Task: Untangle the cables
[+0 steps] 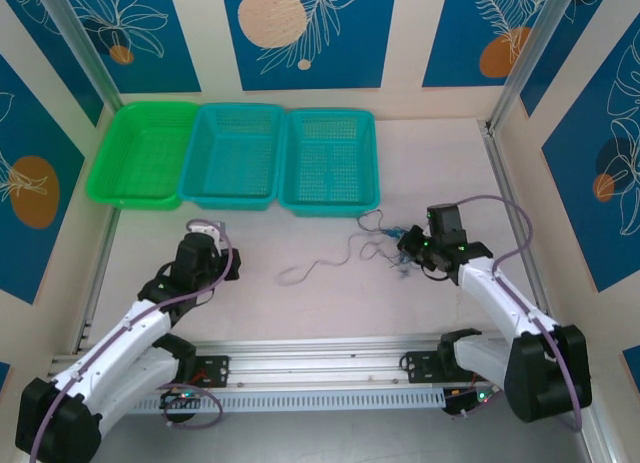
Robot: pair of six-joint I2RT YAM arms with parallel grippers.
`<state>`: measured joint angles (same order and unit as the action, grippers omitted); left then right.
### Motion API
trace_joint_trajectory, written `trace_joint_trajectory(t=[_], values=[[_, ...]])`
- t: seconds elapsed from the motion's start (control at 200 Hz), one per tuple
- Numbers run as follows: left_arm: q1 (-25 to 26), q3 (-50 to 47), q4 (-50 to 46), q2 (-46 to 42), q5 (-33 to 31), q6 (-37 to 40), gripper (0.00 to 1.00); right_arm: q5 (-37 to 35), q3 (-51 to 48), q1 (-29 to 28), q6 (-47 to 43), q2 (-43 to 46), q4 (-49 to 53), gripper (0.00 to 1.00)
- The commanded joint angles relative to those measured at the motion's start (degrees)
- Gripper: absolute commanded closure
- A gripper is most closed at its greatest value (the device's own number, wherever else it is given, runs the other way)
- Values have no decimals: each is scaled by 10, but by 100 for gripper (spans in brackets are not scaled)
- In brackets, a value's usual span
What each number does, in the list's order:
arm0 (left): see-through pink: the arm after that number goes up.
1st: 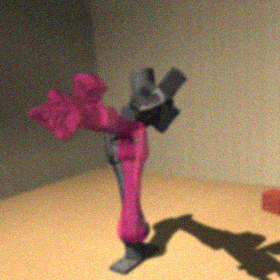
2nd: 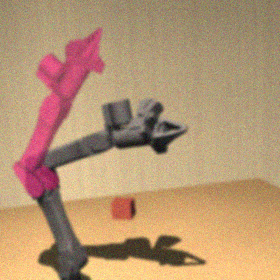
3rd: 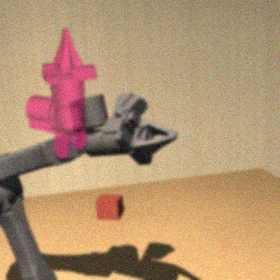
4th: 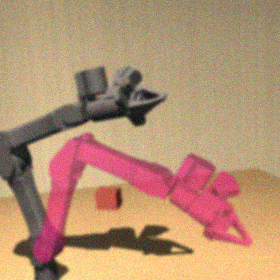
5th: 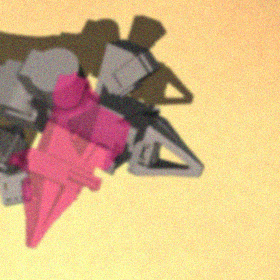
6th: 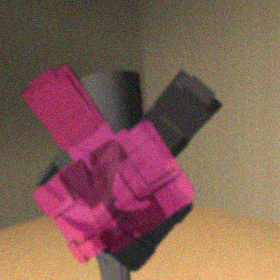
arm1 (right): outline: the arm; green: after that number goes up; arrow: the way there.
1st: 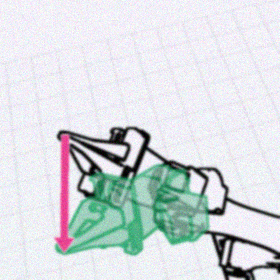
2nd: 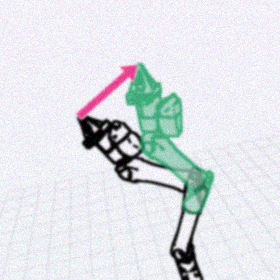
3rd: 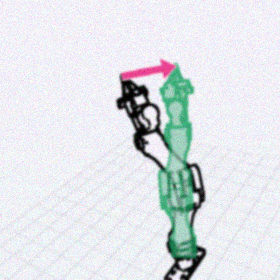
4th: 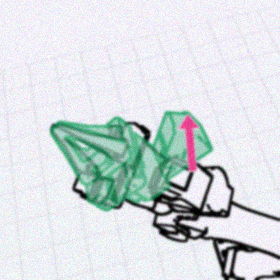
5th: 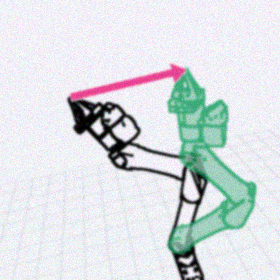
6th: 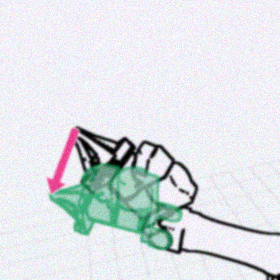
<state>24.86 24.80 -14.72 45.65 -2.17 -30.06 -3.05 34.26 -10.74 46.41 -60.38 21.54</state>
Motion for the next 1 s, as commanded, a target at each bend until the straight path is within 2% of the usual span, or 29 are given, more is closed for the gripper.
trace_joint_trajectory(t=[0.0, 0.05, 0.14, 0.215, 0.365, 0.525, 0.615, 0.66, 0.86, 0.99], values=[[-4, -7, 13, 7, 25, 15, 100, 40, 11, 0, -34, 18, 21, 100], [-3, -11, 51, 10, 75, 26, 100, 92, 14, 0, -48, 18, -2, 100], [0, -25, 159, 12, 204, 37, 100, 180, 21, -12, -61, 18, -42, 100], [13, -25, 216, 11, 256, 44, 83, 203, 37, -30, -75, 22, -47, 100], [68, 17, 200, 17, 243, 134, 64, 207, 84, -74, -121, 35, -25, 100], [110, 59, 184, 69, 189, 203, 54, 202, 141, -121, -182, 48, 25, 100], [120, 73, 187, 103, 172, 230, 39, 210, 167, -143, -210, 59, 49, 100], [123, 74, 196, 113, 171, 240, 35, 212, 179, -155, -222, 66, 60, 100], [144, 72, 229, 138, 173, 272, 30, 203, 213, -187, -245, 93, 87, 100], [170, 72, 263, 168, 180, 270, 27, 234, 222, -192, -243, 104, 74, 100]])
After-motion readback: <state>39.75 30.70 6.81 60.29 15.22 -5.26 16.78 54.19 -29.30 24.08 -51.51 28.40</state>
